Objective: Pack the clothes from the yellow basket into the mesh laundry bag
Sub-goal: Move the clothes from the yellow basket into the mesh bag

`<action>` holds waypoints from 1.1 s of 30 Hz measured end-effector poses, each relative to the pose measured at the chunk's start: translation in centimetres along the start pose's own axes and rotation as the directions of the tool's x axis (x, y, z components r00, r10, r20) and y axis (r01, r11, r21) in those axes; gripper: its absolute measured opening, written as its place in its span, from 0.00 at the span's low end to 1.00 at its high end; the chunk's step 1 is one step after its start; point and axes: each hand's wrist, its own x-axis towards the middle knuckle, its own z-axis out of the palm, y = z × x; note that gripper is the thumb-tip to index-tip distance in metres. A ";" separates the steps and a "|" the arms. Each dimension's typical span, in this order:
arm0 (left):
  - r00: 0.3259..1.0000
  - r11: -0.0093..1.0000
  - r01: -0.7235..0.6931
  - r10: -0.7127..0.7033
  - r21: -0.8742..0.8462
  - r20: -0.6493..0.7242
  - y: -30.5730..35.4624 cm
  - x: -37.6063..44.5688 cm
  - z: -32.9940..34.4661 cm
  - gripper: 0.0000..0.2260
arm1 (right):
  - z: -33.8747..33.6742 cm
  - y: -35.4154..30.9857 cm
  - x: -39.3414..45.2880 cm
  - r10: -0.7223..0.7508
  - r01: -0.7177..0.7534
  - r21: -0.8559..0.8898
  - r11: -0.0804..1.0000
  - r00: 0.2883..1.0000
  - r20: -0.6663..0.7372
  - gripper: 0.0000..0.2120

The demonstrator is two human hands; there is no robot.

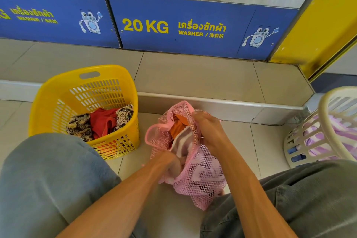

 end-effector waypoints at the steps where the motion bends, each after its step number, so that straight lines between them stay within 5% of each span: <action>1: 1.000 1.000 -0.011 0.011 -0.029 -0.019 -0.2 -0.5 0.2 0.30 | 0.3 0.1 -0.1 -0.012 0.013 -0.022 1.000 1.000 0.004 0.10; 6: 0.999 0.971 -0.047 0.051 -0.235 0.014 -1.7 -2.2 0.1 0.37 | 0.4 -0.8 -0.8 -0.054 0.053 -0.010 0.999 0.998 -0.040 0.13; 9: 0.998 0.966 -0.054 0.044 -0.254 -0.044 -3.3 -3.1 -0.2 0.28 | 0.3 -1.4 -1.3 -0.045 0.045 0.000 0.999 0.998 -0.050 0.11; 12: 0.982 0.978 -0.104 0.072 -0.182 -0.174 -5.1 -3.8 -0.5 0.44 | 0.8 -1.9 -1.8 -0.047 0.047 0.010 0.999 0.997 -0.057 0.07; 16: 0.945 0.962 -0.158 0.083 -0.222 -0.315 -6.4 -6.2 -0.9 0.51 | 1.7 -2.5 -2.0 -0.055 0.057 0.030 0.998 0.997 -0.054 0.08; 21: 0.945 0.980 -0.070 0.005 -0.187 -0.328 -7.8 -11.3 -2.6 0.43 | 2.5 -2.9 -1.9 -0.054 0.058 0.059 0.997 0.997 -0.062 0.11; 25: 0.826 0.866 -0.334 0.079 -0.371 -0.558 -9.3 -14.4 -4.3 0.30 | 3.3 -2.6 -1.6 -0.046 0.050 0.063 0.997 0.997 -0.059 0.12; 29: 0.673 0.722 -0.480 -0.061 -0.498 -0.737 -11.2 -14.8 -6.8 0.14 | 3.9 -1.9 -1.0 -0.039 0.040 0.063 0.997 0.999 -0.029 0.05; 33: 0.493 0.646 -0.489 -0.349 -0.586 -0.797 -14.9 -11.8 -10.2 0.24 | 3.8 -1.4 0.4 -0.024 0.026 0.085 0.996 0.999 -0.022 0.09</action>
